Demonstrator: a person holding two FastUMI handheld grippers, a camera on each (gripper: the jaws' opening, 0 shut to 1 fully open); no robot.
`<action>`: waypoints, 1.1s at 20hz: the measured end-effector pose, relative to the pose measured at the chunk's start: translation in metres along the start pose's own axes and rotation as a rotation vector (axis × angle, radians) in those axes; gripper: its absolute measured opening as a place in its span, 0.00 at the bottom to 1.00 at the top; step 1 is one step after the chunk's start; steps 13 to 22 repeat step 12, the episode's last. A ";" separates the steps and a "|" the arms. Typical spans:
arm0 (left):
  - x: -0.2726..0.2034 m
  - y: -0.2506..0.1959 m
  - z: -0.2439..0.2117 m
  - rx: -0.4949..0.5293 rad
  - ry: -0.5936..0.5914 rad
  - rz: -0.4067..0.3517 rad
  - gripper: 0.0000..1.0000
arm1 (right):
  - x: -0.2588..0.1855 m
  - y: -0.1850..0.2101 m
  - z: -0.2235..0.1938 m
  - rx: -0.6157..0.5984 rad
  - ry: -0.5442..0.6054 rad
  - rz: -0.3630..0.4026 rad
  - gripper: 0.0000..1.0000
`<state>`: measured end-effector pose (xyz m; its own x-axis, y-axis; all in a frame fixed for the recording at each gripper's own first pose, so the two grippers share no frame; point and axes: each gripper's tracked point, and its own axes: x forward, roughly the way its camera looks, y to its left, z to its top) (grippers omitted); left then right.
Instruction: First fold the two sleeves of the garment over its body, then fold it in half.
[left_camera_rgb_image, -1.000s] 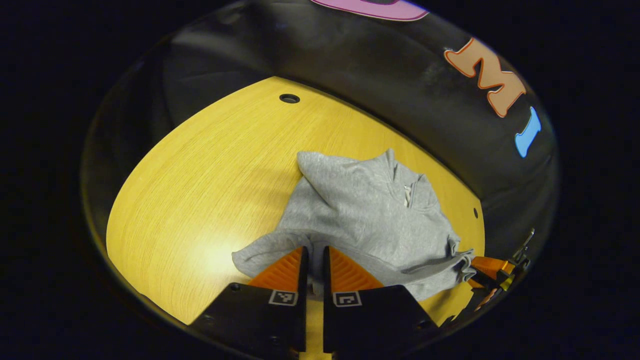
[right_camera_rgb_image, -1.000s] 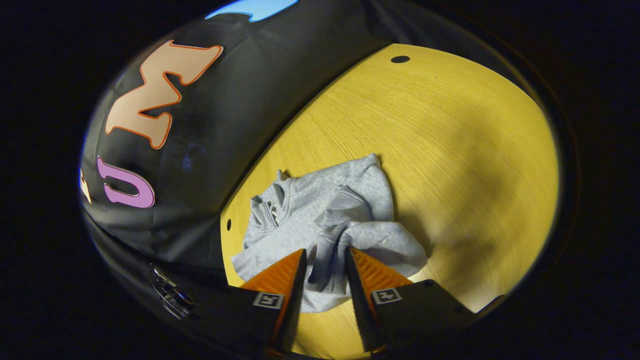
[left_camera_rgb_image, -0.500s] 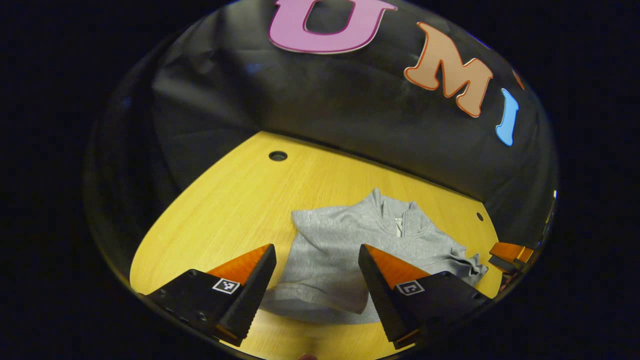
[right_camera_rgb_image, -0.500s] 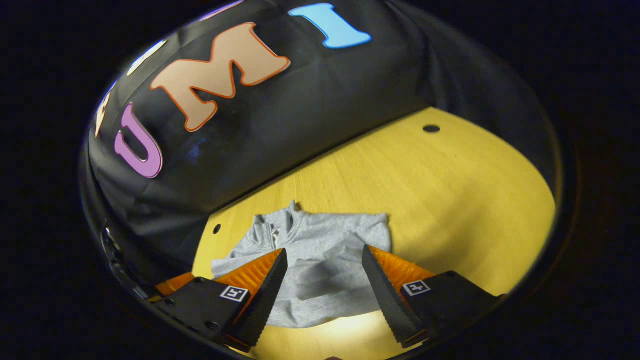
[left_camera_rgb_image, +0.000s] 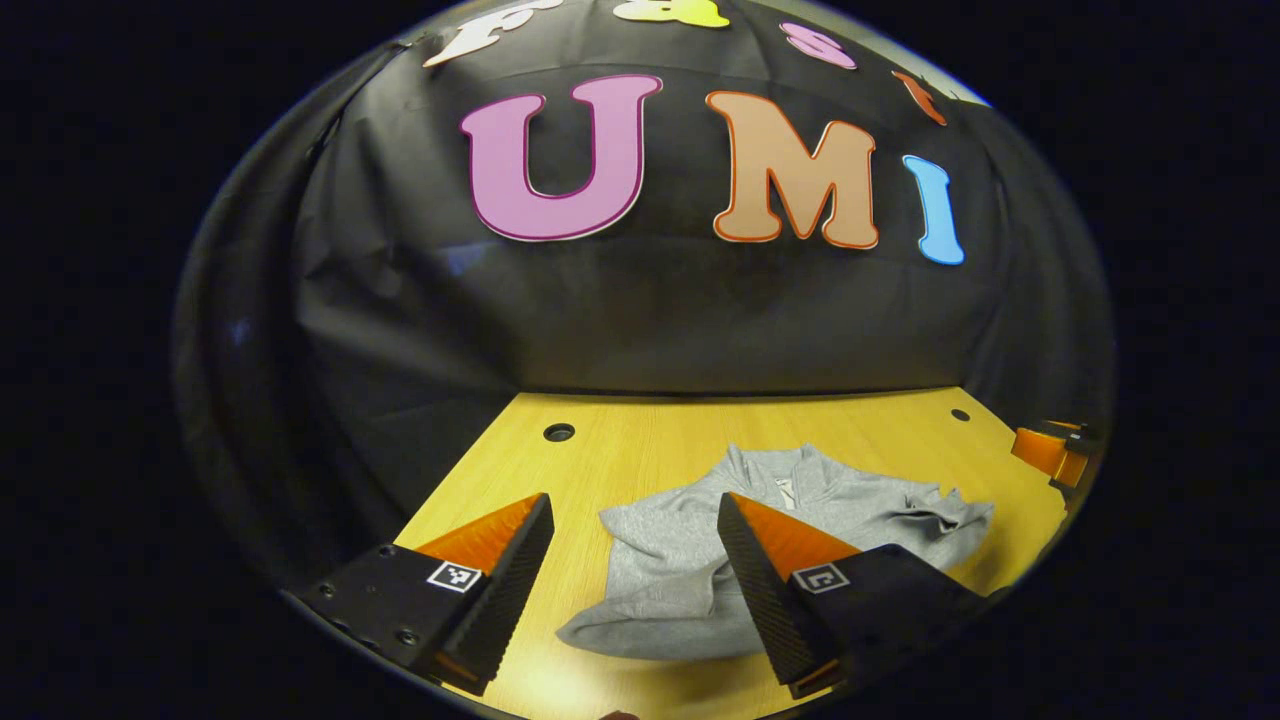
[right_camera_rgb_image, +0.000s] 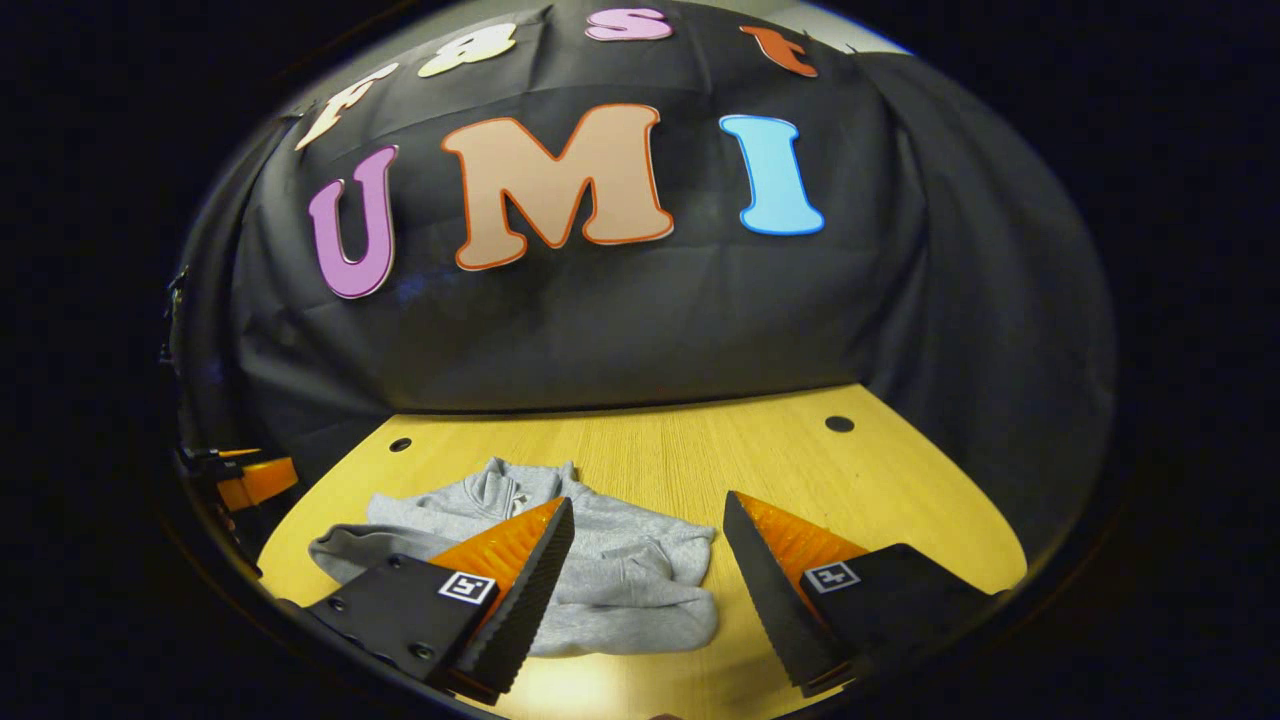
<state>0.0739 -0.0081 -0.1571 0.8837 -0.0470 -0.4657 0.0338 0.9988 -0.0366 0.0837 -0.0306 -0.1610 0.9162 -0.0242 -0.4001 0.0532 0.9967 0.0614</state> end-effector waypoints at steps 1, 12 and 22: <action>-0.007 0.002 0.003 -0.005 -0.016 0.007 0.96 | -0.005 0.000 0.006 -0.009 -0.029 -0.007 0.89; -0.034 0.008 0.027 0.016 -0.097 0.039 0.96 | -0.033 0.018 0.035 -0.056 -0.161 0.028 0.96; -0.034 0.008 0.027 0.016 -0.097 0.039 0.96 | -0.033 0.018 0.035 -0.056 -0.161 0.028 0.96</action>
